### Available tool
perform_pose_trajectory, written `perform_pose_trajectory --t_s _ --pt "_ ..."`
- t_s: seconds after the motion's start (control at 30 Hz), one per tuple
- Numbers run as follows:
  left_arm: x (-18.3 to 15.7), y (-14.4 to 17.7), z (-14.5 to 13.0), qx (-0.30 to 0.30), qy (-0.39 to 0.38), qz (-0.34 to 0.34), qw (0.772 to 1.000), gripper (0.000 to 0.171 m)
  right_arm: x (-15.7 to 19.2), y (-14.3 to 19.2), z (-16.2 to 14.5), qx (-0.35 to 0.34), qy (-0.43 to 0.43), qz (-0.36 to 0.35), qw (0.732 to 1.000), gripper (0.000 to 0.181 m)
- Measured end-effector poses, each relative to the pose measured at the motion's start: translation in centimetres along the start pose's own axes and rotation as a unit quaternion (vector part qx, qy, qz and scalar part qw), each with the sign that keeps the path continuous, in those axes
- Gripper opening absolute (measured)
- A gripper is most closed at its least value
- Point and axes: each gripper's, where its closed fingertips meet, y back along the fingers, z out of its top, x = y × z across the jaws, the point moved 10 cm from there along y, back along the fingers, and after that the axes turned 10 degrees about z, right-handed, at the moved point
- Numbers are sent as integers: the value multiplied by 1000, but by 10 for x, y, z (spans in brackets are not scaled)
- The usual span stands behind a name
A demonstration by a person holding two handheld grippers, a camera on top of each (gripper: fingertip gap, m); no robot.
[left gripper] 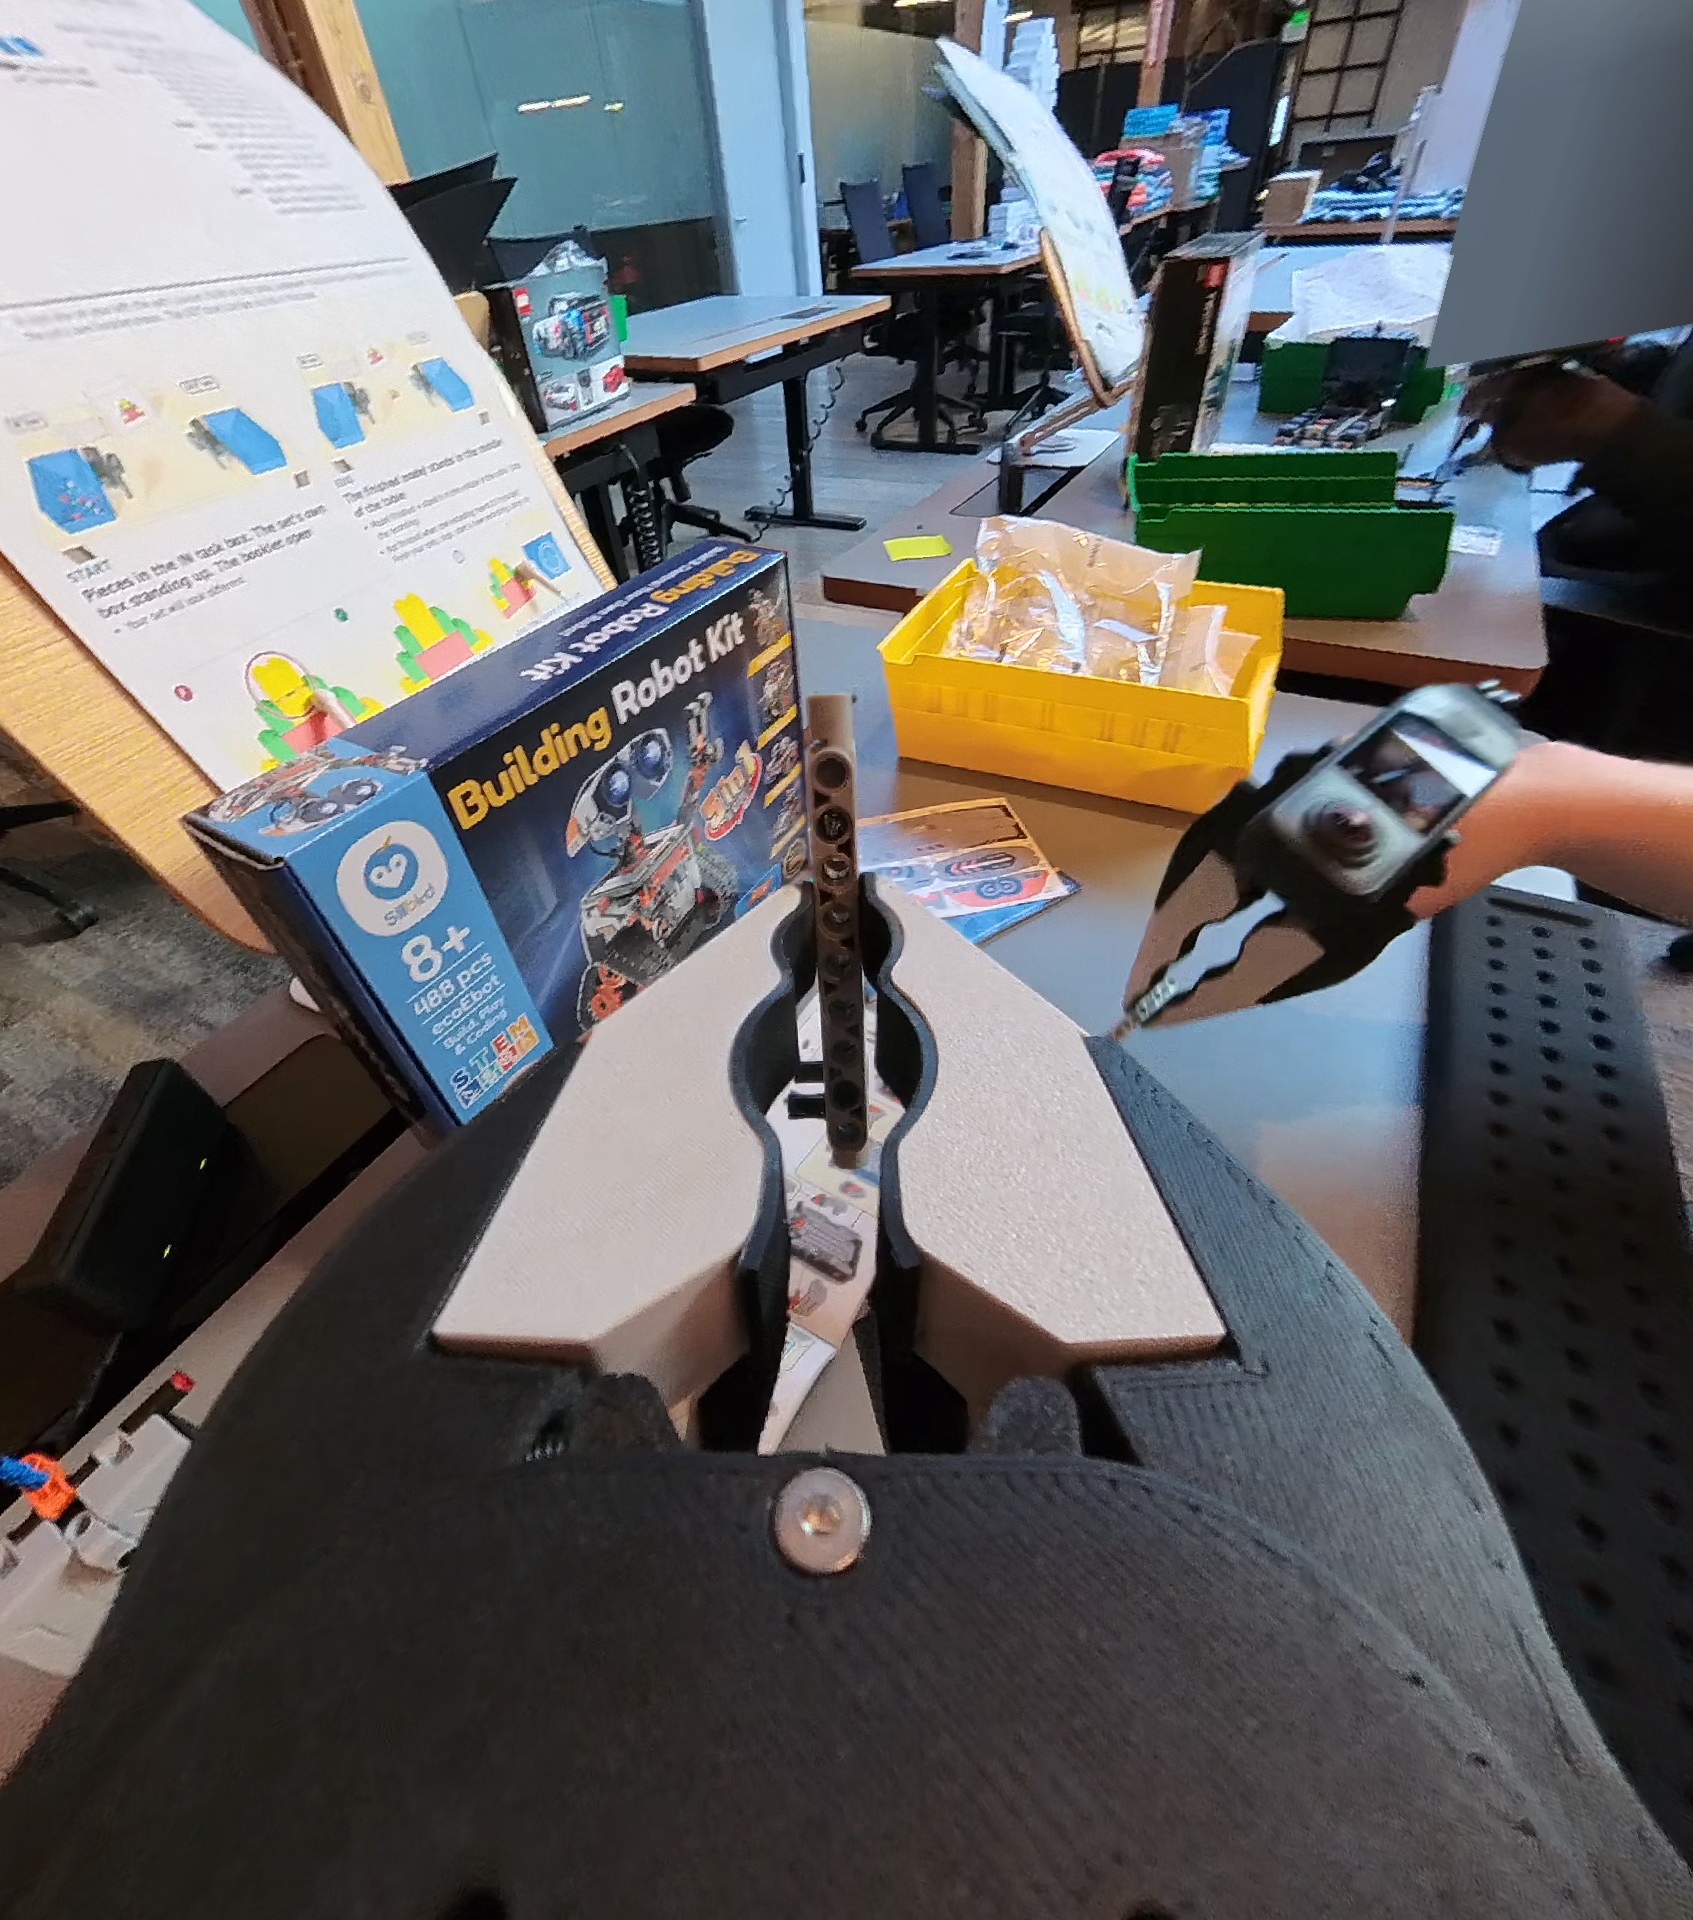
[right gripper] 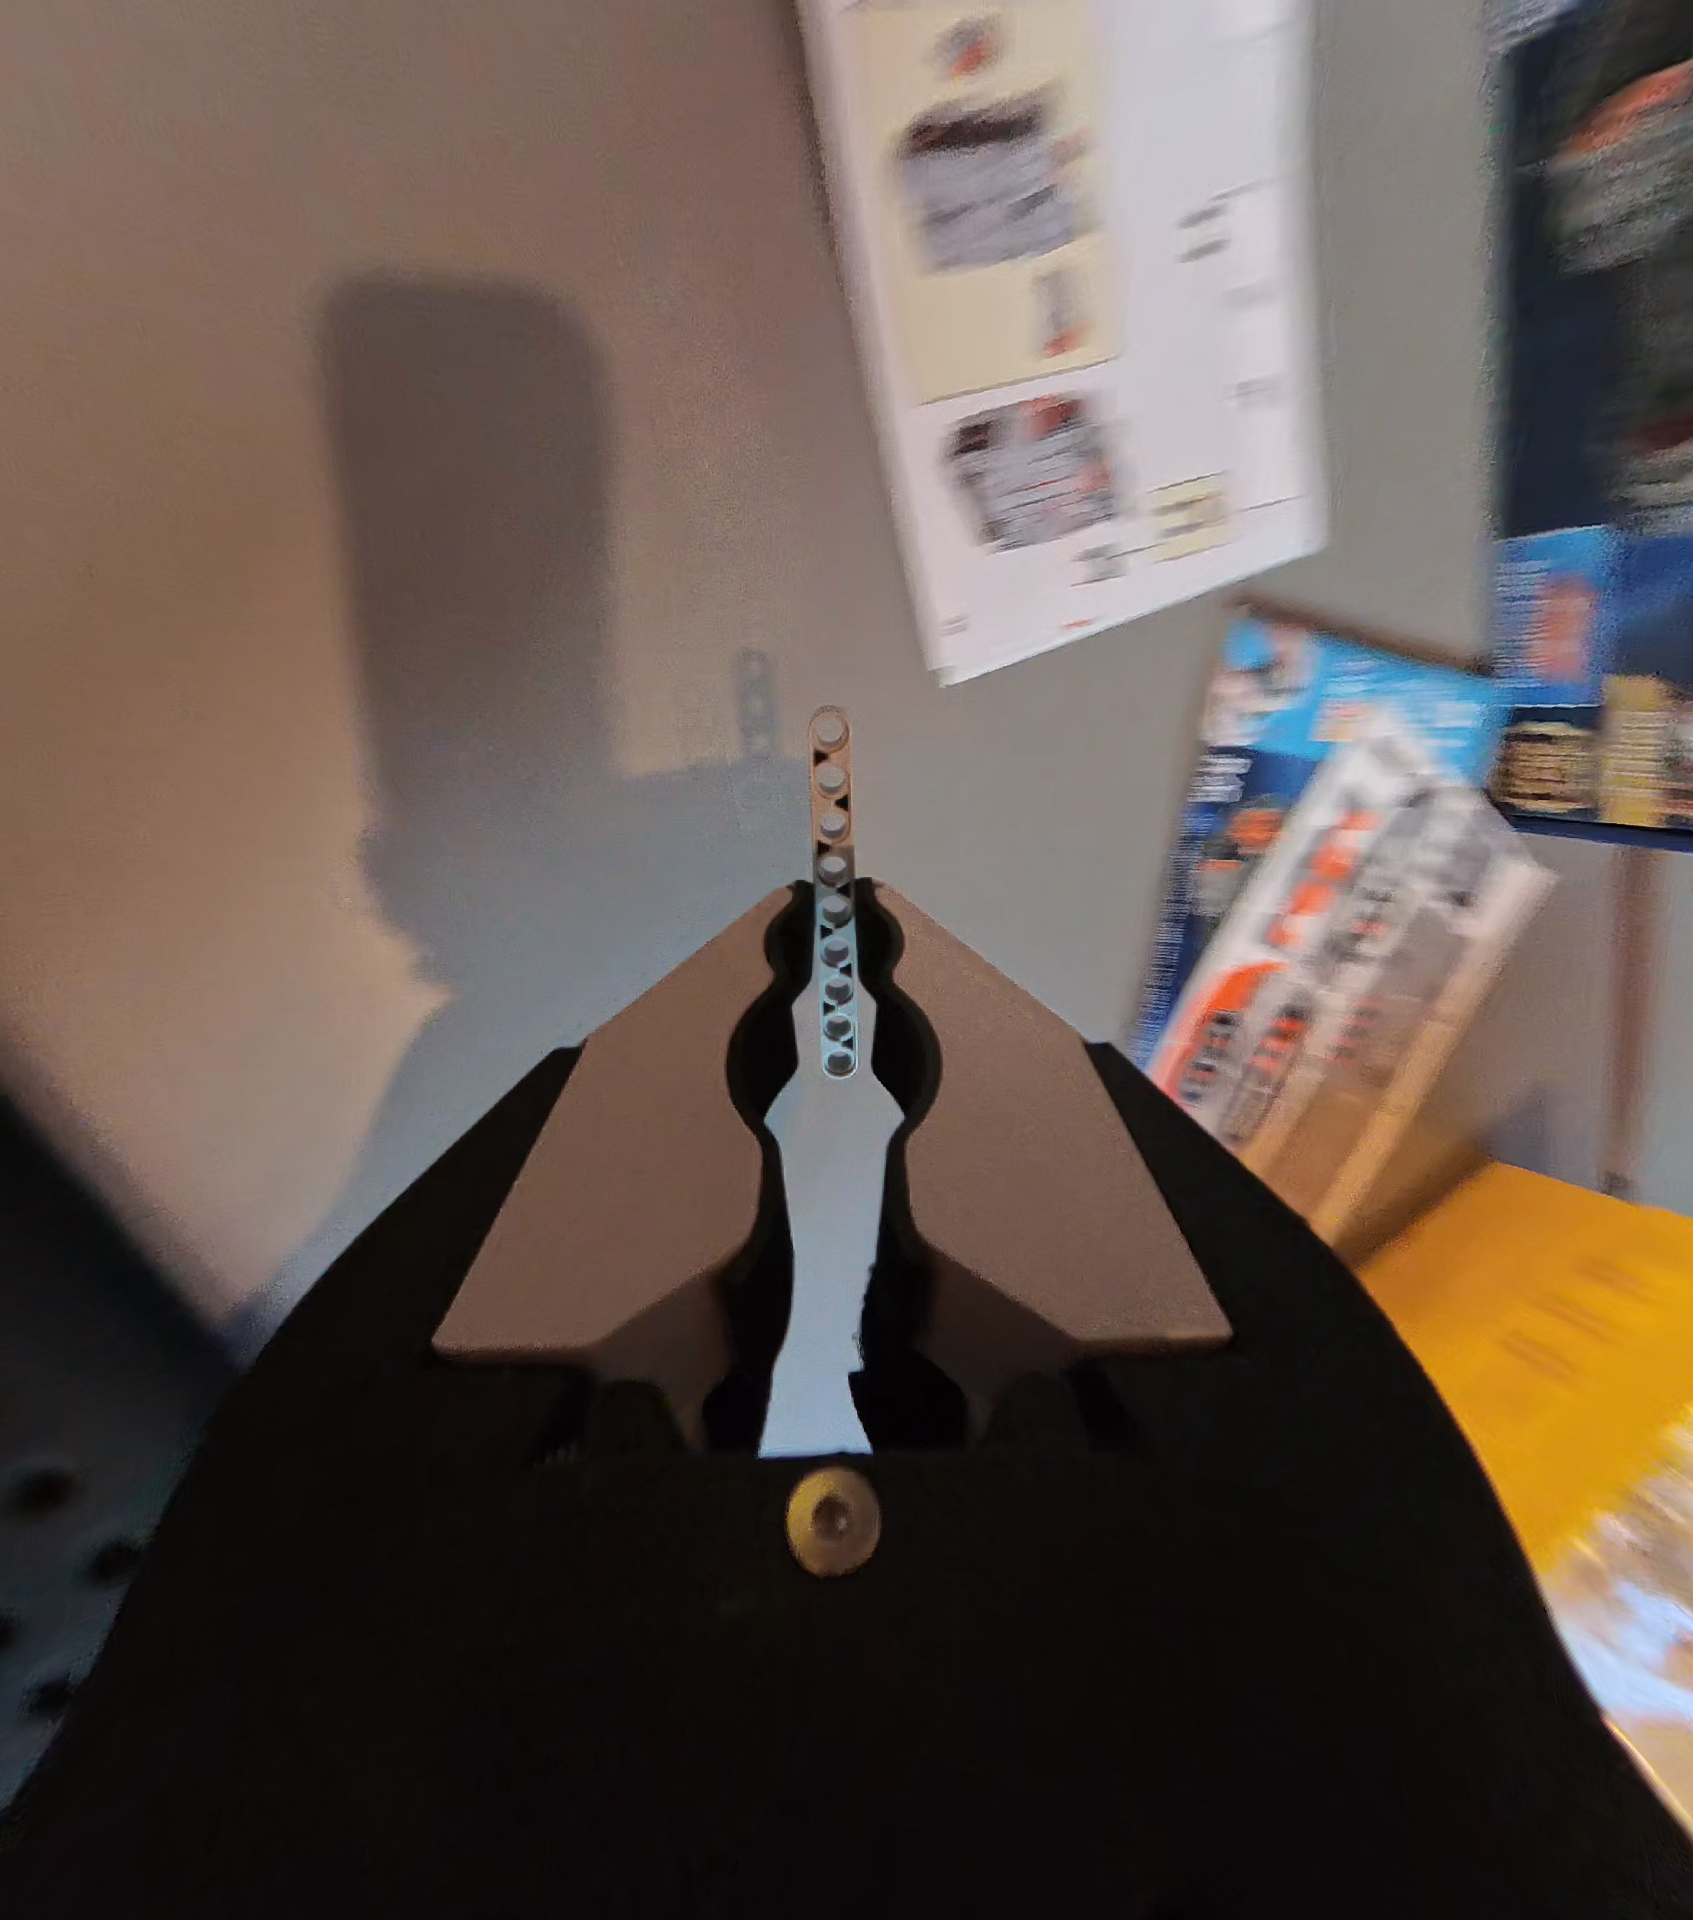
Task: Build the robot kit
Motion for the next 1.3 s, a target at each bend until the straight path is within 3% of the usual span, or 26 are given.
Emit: perform_pose_trajectory --t_s 0.13,0.37,0.67,0.93,1.3 --pt "8 -16 -6 26 16 60 998 5 -28 33 26 -19 -47 -173 984 6" --pt "11 -59 -19 83 -5 196 977 5 -62 79 80 -152 -138 -352 913 5" --pt "-7 -79 -18 108 -76 253 958 5 -74 116 121 -262 -179 -405 857 6" --pt "-17 -62 -4 116 -122 298 940 5 -57 132 114 -355 -171 -442 806 6" --pt "-41 -46 17 66 -125 270 952 5 -56 155 91 -376 -207 -453 781 6"
